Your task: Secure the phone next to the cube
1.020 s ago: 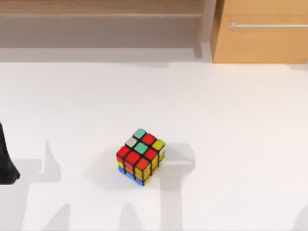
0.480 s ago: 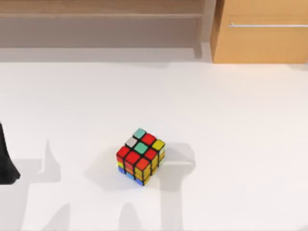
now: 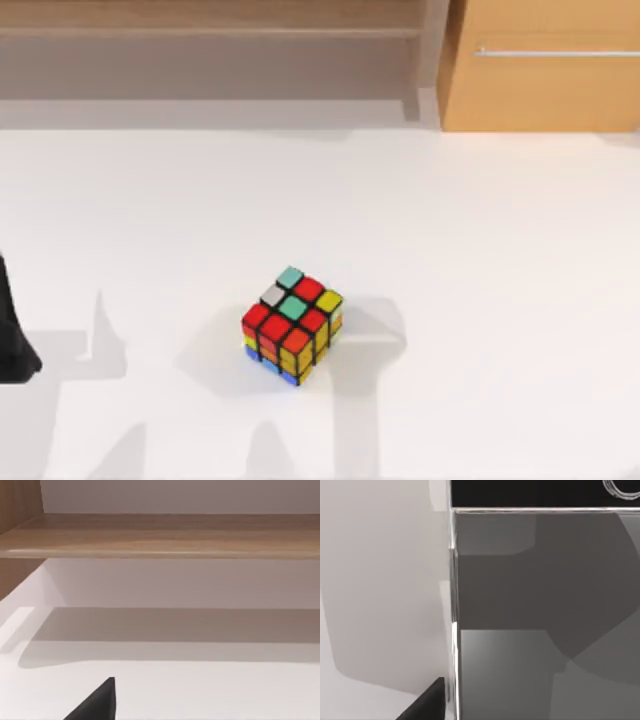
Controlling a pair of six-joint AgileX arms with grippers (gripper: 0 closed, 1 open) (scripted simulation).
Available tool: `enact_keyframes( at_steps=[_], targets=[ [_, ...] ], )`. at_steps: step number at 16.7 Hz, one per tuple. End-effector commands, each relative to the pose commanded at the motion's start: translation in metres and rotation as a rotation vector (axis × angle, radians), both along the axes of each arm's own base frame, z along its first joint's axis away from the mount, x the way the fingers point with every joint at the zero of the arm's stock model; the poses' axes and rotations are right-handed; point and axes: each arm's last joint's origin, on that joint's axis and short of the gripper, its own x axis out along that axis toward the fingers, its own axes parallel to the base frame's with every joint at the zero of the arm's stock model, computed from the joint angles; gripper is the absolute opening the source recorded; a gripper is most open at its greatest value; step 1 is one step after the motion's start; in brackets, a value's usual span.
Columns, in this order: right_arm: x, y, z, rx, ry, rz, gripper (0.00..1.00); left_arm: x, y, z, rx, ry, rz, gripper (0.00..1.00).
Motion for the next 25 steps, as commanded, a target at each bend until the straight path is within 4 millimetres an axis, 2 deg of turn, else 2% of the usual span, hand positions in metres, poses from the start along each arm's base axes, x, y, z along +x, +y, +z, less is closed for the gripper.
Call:
enact_keyframes(
  at_steps=[6, 7, 14, 21, 25],
  targets=[
    [0.000, 0.000, 0.000, 0.000, 0.000, 0.000, 0.02, 0.000, 0.000, 0.000, 0.000, 0.000, 0.000, 1.00],
    [0.000, 0.000, 0.000, 0.000, 0.000, 0.000, 0.00, 0.000, 0.000, 0.000, 0.000, 0.000, 0.000, 1.00],
    [0.000, 0.000, 0.000, 0.000, 0.000, 0.000, 0.00, 0.000, 0.000, 0.000, 0.000, 0.000, 0.000, 1.00],
    [0.000, 0.001, 0.025, 0.002, -0.009, -0.003, 0.00, 0.000, 0.000, 0.000, 0.000, 0.000, 0.000, 1.00],
    [0.000, 0.002, 0.024, 0.005, -0.005, -0.004, 0.00, 0.000, 0.000, 0.000, 0.000, 0.000, 0.000, 1.00]
  ],
)
